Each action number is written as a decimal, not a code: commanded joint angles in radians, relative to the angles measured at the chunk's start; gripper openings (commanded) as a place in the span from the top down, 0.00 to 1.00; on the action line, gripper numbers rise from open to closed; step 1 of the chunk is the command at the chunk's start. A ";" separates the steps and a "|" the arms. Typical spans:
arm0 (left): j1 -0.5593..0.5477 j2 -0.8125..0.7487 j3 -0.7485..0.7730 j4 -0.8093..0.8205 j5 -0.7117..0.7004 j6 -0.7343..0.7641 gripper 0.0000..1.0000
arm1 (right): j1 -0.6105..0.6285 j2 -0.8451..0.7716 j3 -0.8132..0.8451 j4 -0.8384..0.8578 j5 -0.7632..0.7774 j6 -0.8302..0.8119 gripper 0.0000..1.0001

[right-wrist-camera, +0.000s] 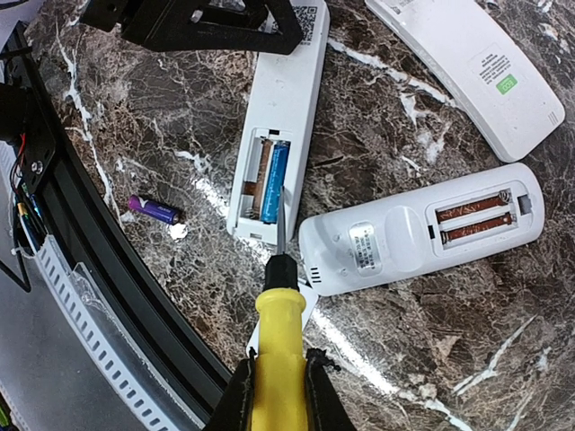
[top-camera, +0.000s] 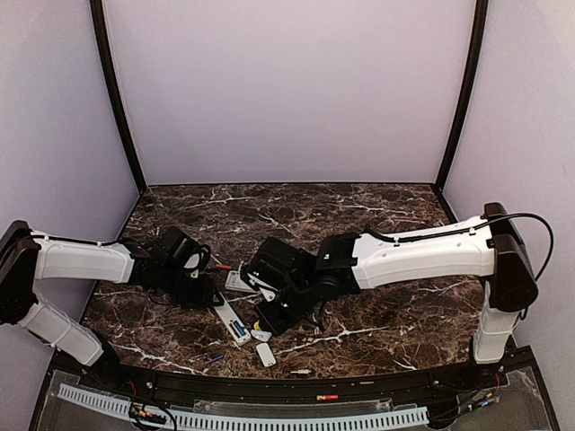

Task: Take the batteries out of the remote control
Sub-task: Remove the battery from the remote control without the battery cover.

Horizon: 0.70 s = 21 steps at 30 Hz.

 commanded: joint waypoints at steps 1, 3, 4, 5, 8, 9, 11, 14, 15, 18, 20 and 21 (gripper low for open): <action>0.003 0.012 -0.027 0.023 0.013 -0.010 0.54 | 0.013 0.035 0.026 -0.025 0.015 -0.018 1.00; 0.003 0.013 -0.036 0.028 0.016 -0.016 0.55 | 0.013 0.042 0.031 -0.026 0.003 -0.017 1.00; 0.002 0.010 -0.041 0.029 0.016 -0.018 0.55 | 0.013 0.044 0.029 -0.021 -0.008 -0.015 1.00; 0.003 0.008 -0.050 0.033 0.014 -0.021 0.55 | 0.013 0.048 0.025 -0.010 -0.021 -0.014 1.00; 0.002 -0.006 -0.065 0.035 0.015 -0.024 0.56 | 0.012 0.069 0.021 0.017 -0.056 -0.013 1.00; 0.003 -0.012 -0.071 0.036 0.014 -0.023 0.56 | 0.012 0.076 0.026 0.019 -0.062 -0.014 1.00; 0.003 -0.020 -0.075 0.035 0.011 -0.018 0.56 | 0.011 0.096 0.047 0.012 -0.064 -0.022 1.00; 0.003 -0.026 -0.068 0.027 0.005 -0.010 0.56 | 0.012 0.115 0.069 0.004 -0.053 -0.032 1.00; 0.002 -0.028 -0.067 0.028 0.005 -0.009 0.56 | 0.011 0.119 0.076 -0.001 -0.052 -0.032 1.00; 0.002 -0.030 -0.071 0.048 0.011 -0.012 0.56 | 0.011 0.131 0.088 -0.019 -0.052 -0.030 1.00; 0.003 -0.029 -0.073 0.057 0.012 -0.013 0.56 | 0.011 0.137 0.093 -0.035 -0.051 -0.024 1.00; 0.002 -0.029 -0.073 0.059 0.013 -0.013 0.56 | 0.010 0.140 0.096 -0.043 -0.050 -0.022 1.00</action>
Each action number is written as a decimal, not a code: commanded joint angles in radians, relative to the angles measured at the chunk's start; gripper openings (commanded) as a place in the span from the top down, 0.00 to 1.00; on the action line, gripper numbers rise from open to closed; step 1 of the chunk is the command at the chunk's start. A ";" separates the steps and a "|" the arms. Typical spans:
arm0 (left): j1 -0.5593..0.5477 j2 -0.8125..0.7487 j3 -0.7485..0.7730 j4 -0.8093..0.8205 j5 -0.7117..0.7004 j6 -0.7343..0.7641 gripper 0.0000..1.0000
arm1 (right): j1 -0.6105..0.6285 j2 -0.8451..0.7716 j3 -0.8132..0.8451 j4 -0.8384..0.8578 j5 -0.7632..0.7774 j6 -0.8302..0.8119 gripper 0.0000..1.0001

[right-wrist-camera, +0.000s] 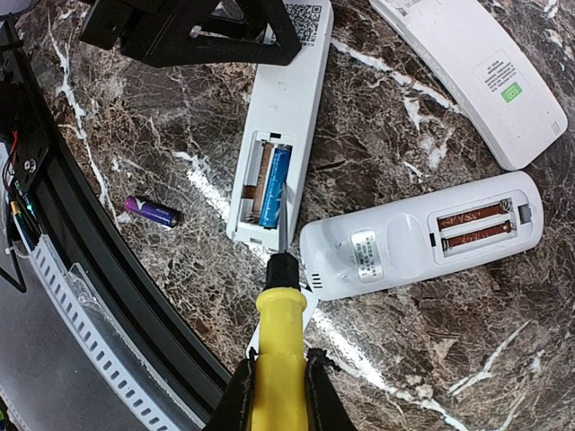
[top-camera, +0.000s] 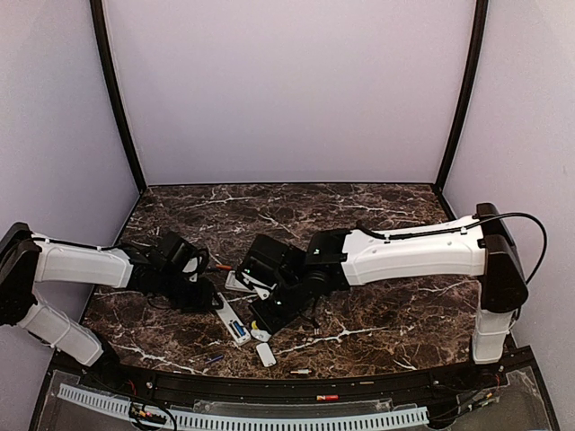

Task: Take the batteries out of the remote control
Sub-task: Remove the battery from the remote control without the battery cover.

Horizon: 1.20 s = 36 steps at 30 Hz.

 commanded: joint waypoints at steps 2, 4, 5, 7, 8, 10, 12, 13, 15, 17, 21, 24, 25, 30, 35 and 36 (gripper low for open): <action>0.002 -0.026 -0.024 0.008 0.003 0.005 0.56 | 0.008 0.084 0.005 0.022 -0.040 -0.001 1.00; 0.002 -0.032 -0.027 0.020 0.008 0.004 0.56 | 0.007 0.085 0.006 0.019 -0.041 0.007 1.00; 0.003 -0.036 -0.029 0.021 0.009 0.004 0.56 | 0.008 0.086 0.005 0.016 -0.041 0.009 1.00; 0.002 -0.036 -0.029 0.024 0.010 0.008 0.56 | 0.008 0.084 0.000 0.016 -0.038 0.019 1.00; 0.003 -0.036 -0.028 0.026 0.011 0.012 0.56 | 0.008 0.083 -0.004 0.017 -0.037 0.023 1.00; 0.002 -0.030 -0.027 0.034 0.016 0.014 0.56 | 0.008 0.080 -0.009 0.020 -0.037 0.029 1.00; 0.003 -0.019 -0.027 0.041 0.026 0.016 0.56 | 0.009 0.080 -0.016 0.025 -0.041 0.030 1.00; 0.002 -0.011 -0.027 0.043 0.028 0.016 0.56 | 0.009 0.080 -0.018 0.026 -0.042 0.031 1.00; 0.002 -0.005 -0.028 0.047 0.030 0.017 0.57 | 0.009 0.080 -0.021 0.027 -0.043 0.032 1.00; 0.002 -0.004 -0.028 0.046 0.030 0.017 0.57 | 0.008 0.080 -0.022 0.028 -0.041 0.032 1.00; 0.002 -0.012 -0.025 0.036 0.024 0.020 0.57 | 0.008 0.079 -0.025 0.033 -0.042 0.030 1.00; 0.002 -0.016 -0.019 0.024 0.019 0.025 0.57 | 0.008 0.082 -0.023 0.034 -0.045 0.027 1.00; 0.002 -0.016 -0.018 0.024 0.018 0.025 0.57 | 0.008 0.081 -0.023 0.034 -0.046 0.027 1.00; 0.002 -0.012 -0.018 0.023 0.020 0.028 0.57 | 0.008 0.079 -0.021 0.029 -0.046 0.029 1.00; 0.002 -0.018 -0.009 0.013 0.027 0.027 0.57 | 0.008 0.062 -0.034 0.046 -0.046 0.037 1.00; 0.002 -0.024 -0.007 0.008 0.026 0.027 0.57 | 0.008 0.059 -0.038 0.052 -0.047 0.038 1.00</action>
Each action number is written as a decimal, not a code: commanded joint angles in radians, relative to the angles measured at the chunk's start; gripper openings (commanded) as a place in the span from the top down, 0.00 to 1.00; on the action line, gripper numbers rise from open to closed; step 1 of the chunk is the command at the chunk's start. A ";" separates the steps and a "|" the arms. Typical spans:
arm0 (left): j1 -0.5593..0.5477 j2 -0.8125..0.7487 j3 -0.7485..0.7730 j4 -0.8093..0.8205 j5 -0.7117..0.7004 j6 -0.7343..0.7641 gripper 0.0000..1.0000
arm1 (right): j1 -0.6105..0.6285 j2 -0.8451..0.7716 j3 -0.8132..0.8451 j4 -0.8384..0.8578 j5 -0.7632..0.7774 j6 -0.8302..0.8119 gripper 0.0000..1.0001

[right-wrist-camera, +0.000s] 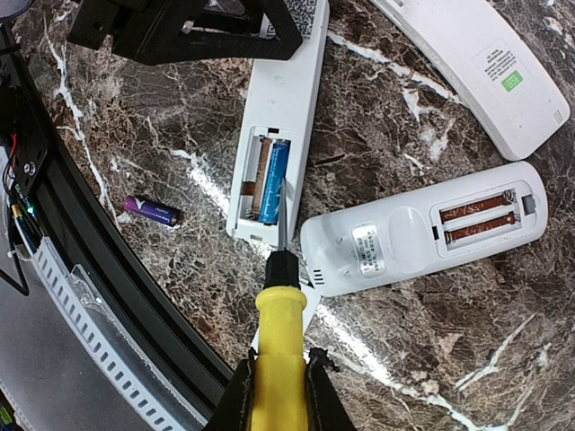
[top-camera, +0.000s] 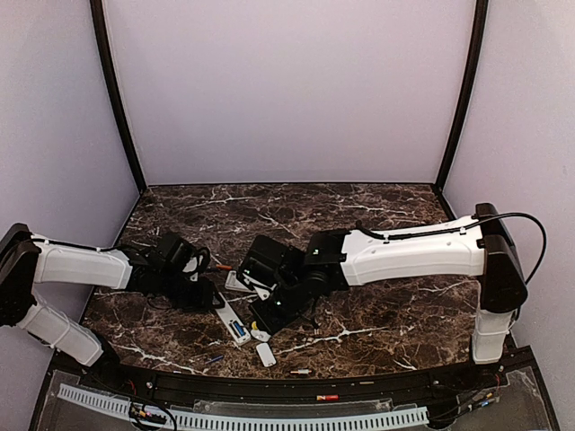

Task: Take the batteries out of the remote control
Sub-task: Remove the battery from the remote control without the battery cover.

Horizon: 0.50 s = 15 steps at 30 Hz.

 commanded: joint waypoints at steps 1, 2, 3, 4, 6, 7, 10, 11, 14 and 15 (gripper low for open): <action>0.002 -0.022 0.011 -0.040 0.009 0.012 0.57 | 0.009 0.048 -0.050 0.072 -0.043 0.015 1.00; 0.002 -0.032 0.013 -0.044 0.009 0.014 0.57 | 0.008 0.045 -0.052 0.078 -0.047 0.017 1.00; 0.002 -0.041 0.017 -0.051 0.007 0.015 0.57 | 0.008 0.044 -0.054 0.083 -0.051 0.017 1.00; 0.003 -0.045 0.019 -0.056 0.005 0.014 0.57 | 0.009 0.043 -0.054 0.086 -0.054 0.016 1.00; 0.002 -0.052 0.029 -0.073 0.000 0.017 0.57 | 0.009 0.043 -0.053 0.088 -0.059 0.019 1.00; 0.003 -0.052 0.033 -0.080 -0.002 0.018 0.57 | 0.008 0.040 -0.055 0.092 -0.062 0.021 1.00; 0.003 -0.047 0.041 -0.079 0.007 0.011 0.57 | 0.009 0.028 -0.061 0.096 -0.060 0.026 1.00; 0.002 -0.044 0.041 -0.076 0.010 0.011 0.57 | 0.007 0.024 -0.062 0.095 -0.057 0.028 1.00; 0.002 -0.033 0.039 -0.065 0.008 0.014 0.57 | 0.008 0.014 -0.074 0.102 -0.054 0.026 1.00; 0.003 -0.024 0.038 -0.063 0.007 0.016 0.57 | 0.009 0.013 -0.079 0.108 -0.054 0.027 1.00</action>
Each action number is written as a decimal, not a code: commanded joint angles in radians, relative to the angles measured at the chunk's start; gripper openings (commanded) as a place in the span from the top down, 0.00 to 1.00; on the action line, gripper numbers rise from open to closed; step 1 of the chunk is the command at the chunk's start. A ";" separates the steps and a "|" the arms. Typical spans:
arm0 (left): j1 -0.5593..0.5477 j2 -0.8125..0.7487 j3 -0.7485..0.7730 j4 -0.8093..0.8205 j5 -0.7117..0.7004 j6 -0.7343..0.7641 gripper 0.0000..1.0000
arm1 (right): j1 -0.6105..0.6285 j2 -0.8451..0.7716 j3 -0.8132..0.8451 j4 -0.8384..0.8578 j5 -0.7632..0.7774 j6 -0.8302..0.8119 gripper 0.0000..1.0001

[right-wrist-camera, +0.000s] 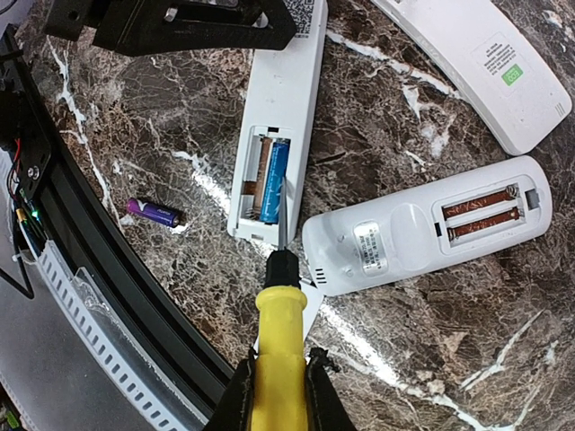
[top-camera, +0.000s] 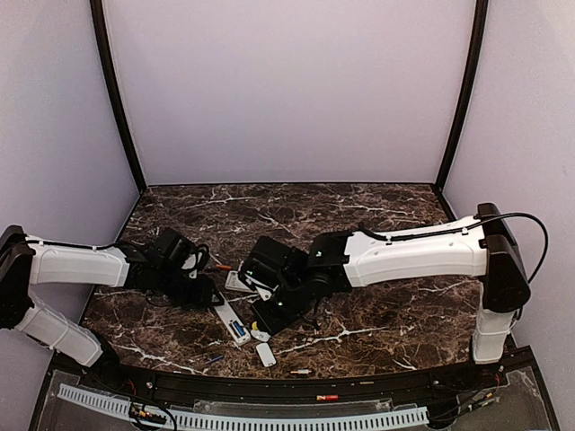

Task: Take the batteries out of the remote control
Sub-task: Remove the battery from the remote control without the battery cover.

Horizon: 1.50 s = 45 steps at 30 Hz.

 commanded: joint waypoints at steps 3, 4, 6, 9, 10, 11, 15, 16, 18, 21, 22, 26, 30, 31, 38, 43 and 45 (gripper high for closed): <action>0.002 0.021 0.003 -0.001 0.008 0.013 0.57 | 0.008 0.033 -0.054 0.074 -0.047 0.009 1.00; 0.002 0.025 -0.001 0.003 0.006 0.013 0.57 | 0.008 0.032 -0.061 0.079 -0.047 0.013 1.00; 0.002 0.031 -0.013 0.016 0.000 0.010 0.57 | 0.008 0.026 -0.073 0.087 -0.045 0.019 1.00; 0.002 0.041 -0.023 0.034 0.000 0.006 0.57 | 0.009 0.034 -0.068 0.079 -0.048 0.022 1.00; 0.002 0.043 -0.024 0.039 0.003 0.004 0.57 | 0.009 0.037 -0.068 0.079 -0.053 0.022 1.00; 0.002 0.050 -0.026 0.048 0.006 0.003 0.57 | 0.008 0.041 -0.065 0.079 -0.057 0.022 1.00; 0.002 0.077 -0.030 0.069 0.014 0.003 0.57 | 0.005 0.061 -0.048 0.065 -0.070 0.027 1.00; 0.002 0.080 -0.033 0.078 0.018 0.002 0.57 | 0.003 0.065 -0.048 0.064 -0.075 0.029 1.00; 0.002 0.089 -0.039 0.090 0.024 -0.001 0.58 | -0.004 0.067 -0.054 0.071 -0.091 0.033 1.00; 0.002 0.099 -0.046 0.099 0.028 -0.006 0.60 | -0.020 0.063 -0.070 0.094 -0.123 0.041 1.00; 0.002 0.099 -0.050 0.105 0.030 -0.008 0.61 | -0.024 0.062 -0.078 0.103 -0.133 0.044 1.00; 0.002 0.107 -0.058 0.118 0.040 -0.014 0.62 | -0.046 0.058 -0.108 0.143 -0.173 0.056 1.00; 0.002 0.113 -0.063 0.128 0.045 -0.019 0.63 | -0.070 0.056 -0.140 0.183 -0.209 0.063 1.00; 0.002 0.114 -0.064 0.131 0.049 -0.020 0.63 | -0.076 0.053 -0.148 0.195 -0.220 0.065 1.00; 0.002 0.110 -0.080 0.146 0.054 -0.026 0.64 | -0.107 0.023 -0.198 0.302 -0.306 0.092 1.00; 0.002 0.097 -0.086 0.148 0.051 -0.033 0.64 | -0.127 -0.005 -0.227 0.403 -0.389 0.128 1.00; 0.002 0.087 -0.087 0.147 0.051 -0.037 0.64 | -0.133 -0.016 -0.236 0.441 -0.420 0.147 1.00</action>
